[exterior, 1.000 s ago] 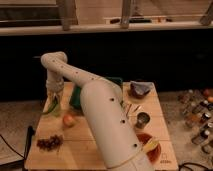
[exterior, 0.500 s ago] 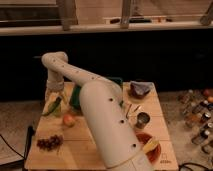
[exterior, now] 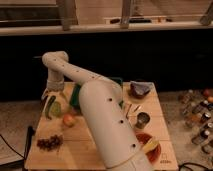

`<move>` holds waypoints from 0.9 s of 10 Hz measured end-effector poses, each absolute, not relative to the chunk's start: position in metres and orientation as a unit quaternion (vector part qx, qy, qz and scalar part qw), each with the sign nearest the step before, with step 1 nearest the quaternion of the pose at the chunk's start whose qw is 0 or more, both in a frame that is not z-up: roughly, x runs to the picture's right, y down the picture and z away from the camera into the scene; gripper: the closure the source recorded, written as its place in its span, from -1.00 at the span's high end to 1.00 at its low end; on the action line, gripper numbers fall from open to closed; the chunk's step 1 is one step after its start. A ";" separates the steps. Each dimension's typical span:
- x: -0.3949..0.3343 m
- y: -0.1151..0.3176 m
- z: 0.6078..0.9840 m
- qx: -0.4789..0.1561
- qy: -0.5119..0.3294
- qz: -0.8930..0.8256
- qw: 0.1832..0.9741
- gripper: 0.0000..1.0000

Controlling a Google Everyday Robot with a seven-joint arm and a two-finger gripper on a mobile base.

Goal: Place pepper in plastic cup

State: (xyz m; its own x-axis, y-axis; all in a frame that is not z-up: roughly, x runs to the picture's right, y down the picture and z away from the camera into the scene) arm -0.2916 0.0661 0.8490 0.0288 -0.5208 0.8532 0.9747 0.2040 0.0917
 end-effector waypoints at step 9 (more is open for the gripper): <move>-0.286 0.058 0.847 -0.264 -0.397 -0.571 0.668 0.60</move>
